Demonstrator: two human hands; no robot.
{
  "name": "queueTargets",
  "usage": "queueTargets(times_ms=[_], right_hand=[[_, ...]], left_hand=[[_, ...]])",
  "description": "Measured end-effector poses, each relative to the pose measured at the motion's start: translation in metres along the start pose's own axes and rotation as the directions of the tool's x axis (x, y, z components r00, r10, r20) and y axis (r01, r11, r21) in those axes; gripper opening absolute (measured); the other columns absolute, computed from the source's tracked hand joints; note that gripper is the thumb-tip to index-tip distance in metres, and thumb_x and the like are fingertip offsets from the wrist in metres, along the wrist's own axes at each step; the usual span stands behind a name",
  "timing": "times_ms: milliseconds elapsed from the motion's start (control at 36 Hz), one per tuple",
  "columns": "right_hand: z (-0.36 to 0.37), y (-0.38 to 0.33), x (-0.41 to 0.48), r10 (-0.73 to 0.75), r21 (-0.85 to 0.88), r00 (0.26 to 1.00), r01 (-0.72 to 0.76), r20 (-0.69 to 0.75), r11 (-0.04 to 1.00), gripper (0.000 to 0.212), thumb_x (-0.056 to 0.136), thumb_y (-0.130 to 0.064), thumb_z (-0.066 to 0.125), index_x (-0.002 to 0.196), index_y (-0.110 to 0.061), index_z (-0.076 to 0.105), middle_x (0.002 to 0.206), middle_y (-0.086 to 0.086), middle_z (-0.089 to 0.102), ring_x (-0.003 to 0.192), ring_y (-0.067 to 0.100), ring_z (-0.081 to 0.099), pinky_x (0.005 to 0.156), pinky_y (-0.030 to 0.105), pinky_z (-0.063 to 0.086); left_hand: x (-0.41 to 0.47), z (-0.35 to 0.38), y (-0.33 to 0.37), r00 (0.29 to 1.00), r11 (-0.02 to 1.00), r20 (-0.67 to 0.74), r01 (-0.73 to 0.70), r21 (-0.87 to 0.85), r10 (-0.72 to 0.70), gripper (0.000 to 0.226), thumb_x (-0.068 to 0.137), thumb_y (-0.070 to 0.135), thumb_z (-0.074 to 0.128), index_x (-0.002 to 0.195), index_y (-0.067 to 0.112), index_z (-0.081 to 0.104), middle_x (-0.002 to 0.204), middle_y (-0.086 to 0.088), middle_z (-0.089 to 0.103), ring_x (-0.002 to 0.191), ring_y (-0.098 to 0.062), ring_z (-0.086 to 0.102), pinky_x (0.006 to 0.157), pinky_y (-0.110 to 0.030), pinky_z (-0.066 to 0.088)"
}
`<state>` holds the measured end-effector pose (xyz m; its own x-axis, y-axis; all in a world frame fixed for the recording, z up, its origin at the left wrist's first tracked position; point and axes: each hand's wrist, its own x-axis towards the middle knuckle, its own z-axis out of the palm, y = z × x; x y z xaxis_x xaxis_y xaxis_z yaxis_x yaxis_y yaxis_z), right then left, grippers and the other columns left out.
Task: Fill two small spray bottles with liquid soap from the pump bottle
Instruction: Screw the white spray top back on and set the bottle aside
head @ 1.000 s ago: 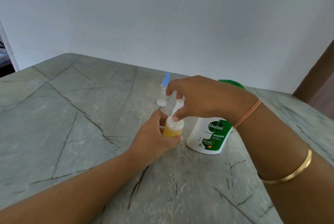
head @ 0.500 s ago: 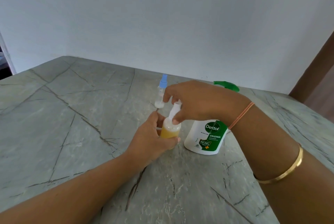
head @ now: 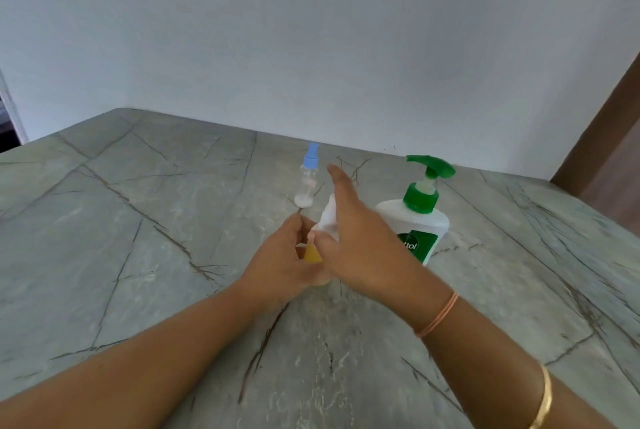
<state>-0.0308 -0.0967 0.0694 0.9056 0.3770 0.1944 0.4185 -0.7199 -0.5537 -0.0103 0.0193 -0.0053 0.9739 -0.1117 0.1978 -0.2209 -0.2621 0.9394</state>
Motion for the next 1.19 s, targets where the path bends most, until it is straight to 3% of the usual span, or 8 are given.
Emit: queueTargets(times_ms=[111,250,445,639,750,945,1084,1195], right_hand=[[0.026,0.018,-0.005,0.06,0.323,0.99,-0.016,-0.126,0.946,0.07,0.092,-0.009,0.052,0.145,-0.034,0.013,0.109,-0.026,0.048,0.084,-0.018,0.05,0.075,-0.003,0.036],[0.034,0.027,0.001,0.224,0.624,0.95,-0.041,-0.218,0.78,0.048,0.084,-0.008,0.065,0.123,-0.028,0.046,0.109,-0.007,0.067,0.1,0.003,0.062,0.09,0.022,0.049],[0.043,0.028,0.002,0.261,0.582,0.886,0.012,-0.383,0.813,0.032,0.075,-0.018,0.075,0.098,-0.027,0.055,0.095,-0.009,0.068,0.086,0.002,0.064,0.074,0.016,0.053],[0.044,0.027,-0.001,0.203,0.649,0.963,-0.04,-0.179,0.76,0.041,0.091,-0.02,0.057,0.13,-0.025,0.045,0.122,-0.01,0.055,0.11,0.003,0.053,0.094,0.022,0.046],[0.04,0.03,-0.001,0.223,0.676,0.958,-0.043,-0.181,0.735,0.025,0.091,-0.016,0.056,0.116,-0.014,0.059,0.105,0.003,0.066,0.092,0.009,0.062,0.059,0.011,0.048],[0.047,0.027,0.005,0.316,0.596,0.871,-0.032,-0.377,0.802,0.021,0.077,-0.025,0.074,0.081,-0.024,0.053,0.077,-0.007,0.057,0.067,0.003,0.053,0.055,0.009,0.041],[0.048,0.027,0.007,0.329,0.639,0.907,-0.092,-0.262,0.764,0.033,0.076,-0.032,0.074,0.094,-0.027,0.047,0.099,-0.006,0.058,0.091,0.008,0.058,0.079,0.028,0.053],[0.047,0.025,0.003,0.288,0.693,0.945,-0.102,-0.158,0.714,0.042,0.088,-0.028,0.061,0.126,-0.024,0.045,0.124,-0.005,0.054,0.114,0.012,0.053,0.096,0.033,0.046]], left_hand=[[0.004,-0.012,0.003,0.986,0.992,0.164,0.05,-0.114,-0.03,0.032,0.071,0.007,0.072,0.096,0.013,0.054,0.083,0.006,0.069,0.075,-0.008,0.064,0.068,-0.021,0.051],[0.005,-0.016,0.0,0.983,0.987,0.177,0.065,-0.15,-0.038,0.036,0.068,0.004,0.077,0.096,0.014,0.056,0.091,0.0,0.072,0.084,-0.014,0.068,0.072,-0.024,0.053],[0.006,-0.012,0.002,0.997,1.0,0.081,-0.015,-0.027,0.018,0.036,0.063,0.009,0.081,0.083,0.018,0.053,0.071,0.013,0.067,0.056,0.003,0.059,0.055,-0.013,0.045],[0.009,-0.025,0.002,0.967,0.987,0.249,0.09,-0.133,-0.054,0.04,0.07,0.001,0.075,0.105,0.004,0.056,0.094,-0.007,0.072,0.085,-0.018,0.068,0.074,-0.027,0.053],[0.009,-0.028,0.001,0.958,0.982,0.28,0.11,-0.155,-0.063,0.047,0.068,0.0,0.076,0.11,0.002,0.054,0.101,-0.014,0.07,0.094,-0.026,0.068,0.084,-0.036,0.054],[0.007,-0.021,0.002,0.98,0.988,0.2,0.044,-0.147,-0.014,0.039,0.067,-0.004,0.076,0.101,-0.001,0.056,0.071,0.005,0.069,0.053,0.001,0.059,0.054,-0.012,0.045],[0.007,-0.024,0.001,0.975,0.99,0.221,0.042,-0.137,-0.011,0.04,0.069,0.001,0.076,0.104,0.007,0.058,0.095,-0.005,0.072,0.086,-0.018,0.069,0.074,-0.025,0.054],[0.009,-0.024,0.0,0.972,0.99,0.234,0.054,-0.131,-0.022,0.047,0.062,0.01,0.081,0.104,0.01,0.059,0.094,-0.006,0.072,0.086,-0.018,0.069,0.075,-0.028,0.053]])
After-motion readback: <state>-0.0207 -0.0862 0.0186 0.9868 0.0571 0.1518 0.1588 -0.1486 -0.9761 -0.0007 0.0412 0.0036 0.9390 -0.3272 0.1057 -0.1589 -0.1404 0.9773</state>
